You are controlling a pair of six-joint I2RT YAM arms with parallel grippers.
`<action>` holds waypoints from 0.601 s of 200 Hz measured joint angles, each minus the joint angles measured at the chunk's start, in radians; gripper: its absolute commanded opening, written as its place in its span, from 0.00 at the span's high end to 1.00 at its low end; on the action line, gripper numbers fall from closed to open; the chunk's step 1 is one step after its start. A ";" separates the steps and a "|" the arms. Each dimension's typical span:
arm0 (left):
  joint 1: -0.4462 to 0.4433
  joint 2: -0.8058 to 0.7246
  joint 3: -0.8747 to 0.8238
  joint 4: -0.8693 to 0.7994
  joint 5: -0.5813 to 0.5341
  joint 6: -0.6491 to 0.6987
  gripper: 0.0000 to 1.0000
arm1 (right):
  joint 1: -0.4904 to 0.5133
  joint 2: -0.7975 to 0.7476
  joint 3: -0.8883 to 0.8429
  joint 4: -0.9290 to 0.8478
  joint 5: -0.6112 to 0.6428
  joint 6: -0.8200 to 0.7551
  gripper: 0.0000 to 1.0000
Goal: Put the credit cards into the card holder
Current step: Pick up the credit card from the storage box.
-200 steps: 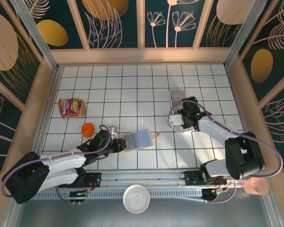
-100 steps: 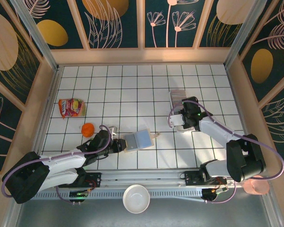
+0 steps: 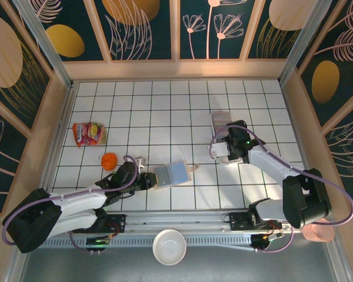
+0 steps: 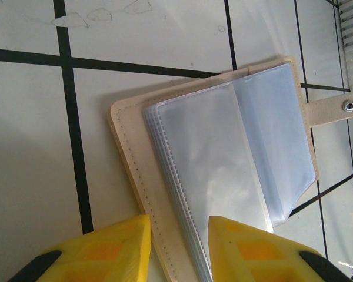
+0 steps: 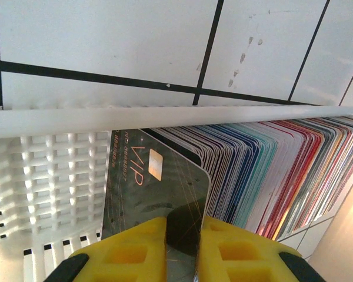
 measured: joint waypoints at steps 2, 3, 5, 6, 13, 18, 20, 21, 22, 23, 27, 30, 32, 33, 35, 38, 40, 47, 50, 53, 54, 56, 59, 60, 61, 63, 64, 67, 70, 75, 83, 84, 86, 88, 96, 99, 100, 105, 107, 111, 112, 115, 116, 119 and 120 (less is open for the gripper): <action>0.000 0.000 0.000 0.000 0.000 0.000 0.70 | 0.000 0.000 0.000 -0.001 0.000 0.000 0.83; 0.000 0.000 0.000 0.000 0.000 0.000 0.70 | 0.000 -0.001 0.000 -0.002 0.000 0.000 0.83; 0.000 0.000 0.000 0.000 0.000 0.000 0.70 | 0.000 -0.001 0.001 -0.002 0.000 0.000 0.83; 0.000 0.000 0.000 0.000 0.000 0.000 0.70 | 0.000 -0.001 0.001 -0.002 0.000 0.000 0.83; 0.000 0.000 0.000 0.000 0.000 0.000 0.70 | 0.000 -0.002 0.002 -0.004 0.000 0.000 0.83; 0.000 0.000 0.000 0.000 0.000 0.000 0.70 | 0.000 -0.002 0.004 -0.006 0.000 0.000 0.83; 0.000 0.000 0.000 0.000 0.000 0.000 0.70 | 0.000 -0.002 0.004 -0.008 0.000 0.000 0.83; 0.000 0.000 0.000 0.000 0.000 0.000 0.70 | 0.000 -0.002 0.004 -0.009 0.000 0.000 0.83; 0.000 0.000 0.000 0.000 0.000 0.000 0.70 | 0.000 -0.003 0.005 -0.010 0.000 0.000 0.83; 0.000 0.000 0.000 0.000 0.000 0.000 0.70 | 0.000 -0.003 0.005 -0.010 0.000 0.000 0.83; 0.000 0.000 0.000 0.000 0.000 0.000 0.70 | 0.000 -0.005 0.005 -0.013 0.000 0.000 0.84; 0.000 0.000 0.000 0.000 0.000 0.000 0.70 | 0.000 -0.006 0.005 -0.015 0.000 0.001 0.84; 0.000 0.000 0.000 0.000 0.000 0.000 0.70 | 0.000 -0.006 0.006 -0.018 0.000 0.001 0.84; 0.000 0.000 0.000 0.000 0.000 0.000 0.70 | 0.000 -0.007 0.006 -0.019 0.000 0.001 0.84; 0.000 0.000 0.000 0.000 0.000 0.000 0.70 | 0.000 -0.008 0.007 -0.024 -0.001 0.001 0.84; 0.000 0.000 0.000 0.000 0.000 -0.001 0.70 | 0.000 -0.009 0.009 -0.029 -0.002 0.003 0.84; 0.000 0.000 0.000 0.000 0.000 -0.001 0.70 | 0.000 -0.010 0.011 -0.033 -0.003 0.004 0.84; 0.000 0.000 0.000 0.000 0.000 -0.003 0.70 | 0.000 -0.013 0.017 -0.048 -0.004 0.012 0.85; 0.000 0.000 0.000 0.000 0.000 -0.003 0.70 | 0.000 -0.014 0.021 -0.056 -0.004 0.013 0.85; 0.000 0.000 0.000 0.000 0.000 -0.003 0.70 | 0.000 -0.015 0.024 -0.062 -0.005 0.017 0.85; 0.000 0.000 -0.001 0.000 0.000 -0.003 0.70 | 0.000 -0.016 0.025 -0.063 -0.006 0.017 0.85; 0.000 0.000 -0.001 0.000 0.000 -0.003 0.70 | 0.000 -0.017 0.027 -0.067 -0.007 0.020 0.85; 0.000 0.000 -0.001 0.000 0.000 -0.004 0.70 | 0.000 -0.019 0.029 -0.071 -0.008 0.021 0.85; 0.000 0.000 -0.001 0.000 0.000 -0.003 0.70 | 0.000 -0.019 0.031 -0.075 -0.007 0.023 0.85; 0.000 0.000 -0.001 0.000 0.000 -0.004 0.70 | 0.000 -0.020 0.031 -0.077 -0.007 0.023 0.85; 0.000 0.000 -0.001 0.000 0.000 -0.004 0.70 | 0.000 -0.021 0.033 -0.080 -0.008 0.024 0.85; 0.000 0.000 -0.002 0.001 0.000 -0.004 0.70 | 0.000 -0.022 0.035 -0.084 -0.008 0.024 0.85; 0.000 0.000 -0.002 0.002 0.000 -0.004 0.70 | 0.000 -0.024 0.037 -0.091 -0.008 0.027 0.86; 0.000 0.000 -0.003 0.002 0.000 -0.004 0.70 | 0.000 -0.026 0.039 -0.098 -0.008 0.029 0.86; 0.000 0.000 -0.004 0.004 0.000 -0.004 0.70 | 0.000 -0.031 0.043 -0.110 -0.008 0.033 0.86; 0.000 0.000 -0.006 0.008 0.000 -0.005 0.70 | 0.002 -0.037 0.046 -0.127 -0.008 0.043 0.88; 0.000 0.000 -0.006 0.008 0.000 -0.005 0.70 | 0.002 -0.037 0.047 -0.130 -0.007 0.045 0.88; 0.000 0.000 -0.006 0.008 0.000 -0.007 0.70 | 0.002 -0.038 0.048 -0.134 -0.007 0.047 0.89; 0.000 0.000 -0.006 0.008 0.000 -0.007 0.70 | 0.002 -0.040 0.048 -0.138 -0.008 0.046 0.90; 0.000 0.000 -0.006 0.008 0.000 -0.008 0.70 | 0.005 -0.045 0.048 -0.153 -0.008 0.054 0.92; 0.000 0.000 -0.006 0.009 0.000 -0.008 0.70 | 0.007 -0.048 0.048 -0.161 -0.008 0.063 0.93; 0.000 0.000 -0.006 0.009 0.000 -0.008 0.70 | 0.007 -0.048 0.048 -0.163 -0.009 0.063 0.94; 0.000 0.000 -0.006 0.010 0.000 -0.008 0.70 | 0.009 -0.052 0.048 -0.177 -0.008 0.070 0.95; 0.000 0.000 -0.006 0.011 0.000 -0.008 0.70 | 0.010 -0.053 0.048 -0.181 -0.009 0.072 0.96; 0.000 0.000 -0.006 0.011 0.000 -0.008 0.70 | 0.011 -0.056 0.048 -0.189 -0.008 0.076 0.98; 0.000 0.000 -0.006 0.011 0.000 -0.008 0.70 | 0.012 -0.056 0.048 -0.192 -0.008 0.078 0.99; 0.000 0.000 -0.006 0.012 0.000 -0.008 0.70 | 0.013 -0.059 0.048 -0.198 -0.009 0.078 1.00; 0.000 0.000 -0.006 0.012 0.001 -0.008 0.70 | 0.014 -0.059 0.048 -0.198 -0.009 0.079 1.00; 0.000 0.000 -0.006 0.013 0.000 -0.008 0.70 | 0.014 -0.061 0.048 -0.204 -0.009 0.089 1.00; 0.000 0.000 -0.006 0.013 0.000 -0.008 0.70 | 0.015 -0.062 0.048 -0.205 -0.010 0.088 1.00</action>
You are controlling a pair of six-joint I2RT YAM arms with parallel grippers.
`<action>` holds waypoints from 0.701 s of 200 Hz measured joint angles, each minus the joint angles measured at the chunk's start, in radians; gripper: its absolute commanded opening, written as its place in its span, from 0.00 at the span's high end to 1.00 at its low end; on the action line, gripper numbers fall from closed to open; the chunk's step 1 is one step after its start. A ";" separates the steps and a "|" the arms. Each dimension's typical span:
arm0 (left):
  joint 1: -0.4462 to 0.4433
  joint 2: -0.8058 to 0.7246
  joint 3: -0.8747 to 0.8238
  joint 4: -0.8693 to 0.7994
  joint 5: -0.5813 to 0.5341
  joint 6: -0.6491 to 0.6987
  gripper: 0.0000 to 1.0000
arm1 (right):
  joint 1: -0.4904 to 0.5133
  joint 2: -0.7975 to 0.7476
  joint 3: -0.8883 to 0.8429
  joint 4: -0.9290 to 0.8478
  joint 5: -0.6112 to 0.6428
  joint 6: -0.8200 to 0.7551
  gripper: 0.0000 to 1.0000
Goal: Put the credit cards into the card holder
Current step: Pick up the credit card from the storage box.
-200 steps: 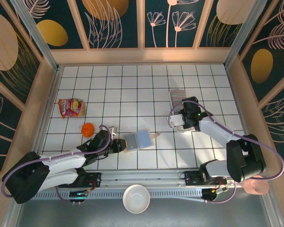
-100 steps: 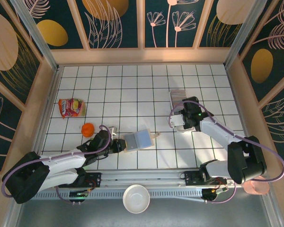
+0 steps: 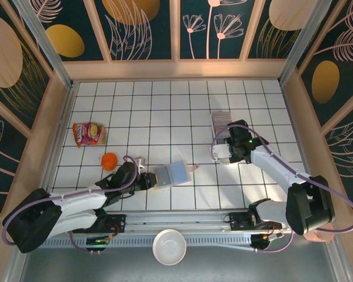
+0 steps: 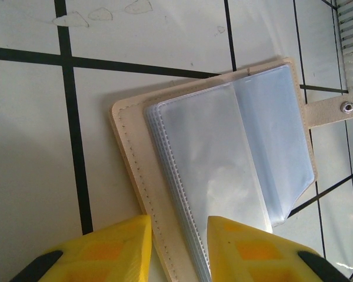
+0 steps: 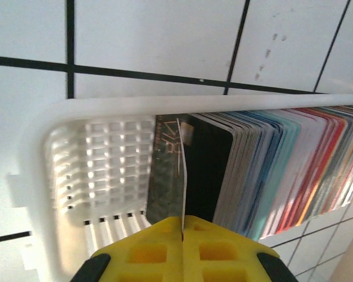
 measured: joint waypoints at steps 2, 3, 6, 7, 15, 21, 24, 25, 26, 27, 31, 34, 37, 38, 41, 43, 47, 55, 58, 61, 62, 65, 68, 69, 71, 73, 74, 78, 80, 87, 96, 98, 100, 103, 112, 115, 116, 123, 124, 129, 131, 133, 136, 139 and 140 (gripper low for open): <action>0.000 0.000 0.000 0.001 0.000 0.000 0.70 | 0.001 -0.002 0.000 -0.004 0.001 0.000 1.00; 0.000 0.000 0.000 0.001 0.000 0.000 0.70 | 0.001 -0.002 0.000 -0.005 0.002 0.004 1.00; 0.000 0.000 0.000 0.001 0.000 0.000 0.70 | 0.002 -0.005 0.000 -0.008 0.002 0.006 1.00; 0.000 0.000 0.000 0.002 0.000 0.000 0.70 | 0.003 -0.006 0.000 -0.010 0.002 0.007 1.00; 0.000 0.000 0.000 0.002 0.000 0.000 0.70 | 0.007 -0.014 0.001 -0.020 0.003 0.019 1.00; 0.000 0.000 0.000 0.002 0.000 0.000 0.70 | 0.011 -0.019 0.004 -0.030 0.003 0.026 1.00; 0.000 -0.001 0.000 0.002 -0.001 0.000 0.70 | 0.015 -0.023 0.007 -0.037 0.003 0.035 1.00; 0.000 -0.001 0.000 0.002 -0.001 0.000 0.70 | 0.016 -0.024 0.007 -0.038 0.003 0.036 1.00; 0.000 -0.002 0.000 0.002 -0.001 0.000 0.70 | 0.018 -0.025 0.008 -0.040 0.004 0.038 1.00; 0.000 -0.002 0.000 0.001 -0.001 0.000 0.70 | 0.019 -0.026 0.009 -0.041 0.003 0.038 1.00; 0.000 -0.006 0.000 -0.002 -0.002 0.000 0.70 | 0.026 -0.031 0.013 -0.048 0.004 0.048 1.00; 0.000 -0.010 0.000 -0.003 -0.002 0.000 0.69 | 0.030 -0.034 0.018 -0.054 0.004 0.053 1.00; 0.000 -0.015 0.000 -0.007 -0.003 0.000 0.69 | 0.036 -0.037 0.024 -0.061 0.004 0.063 1.00; 0.000 -0.017 0.000 -0.007 -0.003 0.000 0.69 | 0.039 -0.039 0.026 -0.064 0.004 0.066 1.00; 0.000 -0.022 0.000 -0.010 -0.005 0.000 0.68 | 0.045 -0.043 0.032 -0.070 0.004 0.070 1.00; 0.000 -0.029 0.000 -0.013 -0.005 0.000 0.68 | 0.050 -0.045 0.037 -0.076 0.005 0.078 1.00; 0.000 -0.037 0.000 -0.018 -0.008 0.000 0.67 | 0.058 -0.050 0.044 -0.083 0.006 0.088 1.00; 0.000 -0.062 0.000 -0.030 -0.016 -0.002 0.65 | 0.081 -0.063 0.063 -0.099 0.008 0.117 1.00; 0.000 -0.072 0.000 -0.037 -0.020 0.000 0.64 | 0.090 -0.068 0.069 -0.104 0.008 0.129 1.00; 0.000 -0.082 0.000 -0.040 -0.024 -0.003 0.64 | 0.097 -0.072 0.074 -0.109 0.008 0.139 1.00; 0.000 -0.087 0.000 -0.044 -0.026 -0.002 0.64 | 0.102 -0.076 0.077 -0.112 0.010 0.146 1.00; 0.000 -0.097 0.000 -0.050 -0.030 -0.002 0.64 | 0.111 -0.081 0.082 -0.116 0.011 0.159 1.00; 0.000 -0.108 0.000 -0.055 -0.035 -0.002 0.63 | 0.120 -0.088 0.088 -0.120 0.011 0.170 1.00; 0.000 -0.111 0.000 -0.057 -0.036 -0.002 0.63 | 0.125 -0.091 0.090 -0.120 0.011 0.180 1.00; 0.000 -0.119 0.000 -0.062 -0.039 -0.003 0.63 | 0.130 -0.095 0.093 -0.122 0.012 0.191 1.00; 0.000 -0.126 0.000 -0.066 -0.044 -0.003 0.63 | 0.138 -0.099 0.095 -0.123 0.015 0.201 1.00; 0.000 -0.128 0.000 -0.068 -0.045 -0.002 0.63 | 0.142 -0.103 0.097 -0.124 0.015 0.206 1.00; 0.000 -0.142 0.000 -0.077 -0.051 -0.002 0.63 | 0.156 -0.112 0.102 -0.126 0.022 0.239 1.00; 0.000 -0.148 0.000 -0.081 -0.054 -0.003 0.63 | 0.164 -0.116 0.105 -0.126 0.026 0.251 1.00; 0.000 -0.168 0.000 -0.098 -0.064 -0.002 0.62 | 0.190 -0.131 0.116 -0.126 0.038 0.311 1.00; 0.000 -0.193 0.001 -0.122 -0.079 -0.002 0.61 | 0.215 -0.140 0.136 -0.126 0.051 0.403 1.00; 0.000 -0.200 0.002 -0.130 -0.082 -0.002 0.60 | 0.220 -0.141 0.143 -0.126 0.053 0.432 1.00; 0.000 -0.204 0.003 -0.137 -0.085 -0.003 0.60 | 0.225 -0.141 0.150 -0.126 0.053 0.452 1.00; 0.000 -0.209 0.003 -0.143 -0.087 -0.002 0.59 | 0.230 -0.141 0.160 -0.124 0.055 0.488 1.00; 0.000 -0.228 0.009 -0.173 -0.099 -0.002 0.57 | 0.243 -0.140 0.196 -0.114 0.056 0.618 1.00; 0.000 -0.232 0.012 -0.181 -0.103 -0.003 0.56 | 0.245 -0.140 0.208 -0.109 0.056 0.650 1.00; 0.000 -0.233 0.013 -0.183 -0.104 -0.003 0.56 | 0.246 -0.140 0.211 -0.108 0.056 0.660 1.00; 0.000 -0.241 0.021 -0.203 -0.108 -0.003 0.56 | 0.251 -0.140 0.241 -0.094 0.056 0.772 1.00; 0.000 -0.241 0.022 -0.204 -0.108 -0.003 0.56 | 0.252 -0.140 0.244 -0.092 0.055 0.786 1.00; 0.000 -0.245 0.029 -0.218 -0.109 -0.003 0.56 | 0.254 -0.140 0.264 -0.080 0.055 0.867 1.00; 0.000 -0.245 0.032 -0.220 -0.109 -0.003 0.56 | 0.256 -0.140 0.273 -0.074 0.051 0.911 1.00; 0.000 -0.245 0.035 -0.227 -0.109 -0.004 0.56 | 0.257 -0.139 0.281 -0.072 0.051 0.951 1.00; 0.000 -0.245 0.040 -0.233 -0.110 -0.004 0.56 | 0.257 -0.139 0.291 -0.066 0.046 0.989 1.00; 0.000 -0.245 0.046 -0.239 -0.110 -0.005 0.57 | 0.258 -0.138 0.300 -0.058 0.039 1.045 1.00; 0.000 -0.245 0.047 -0.240 -0.110 -0.006 0.57 | 0.259 -0.138 0.304 -0.056 0.035 1.067 1.00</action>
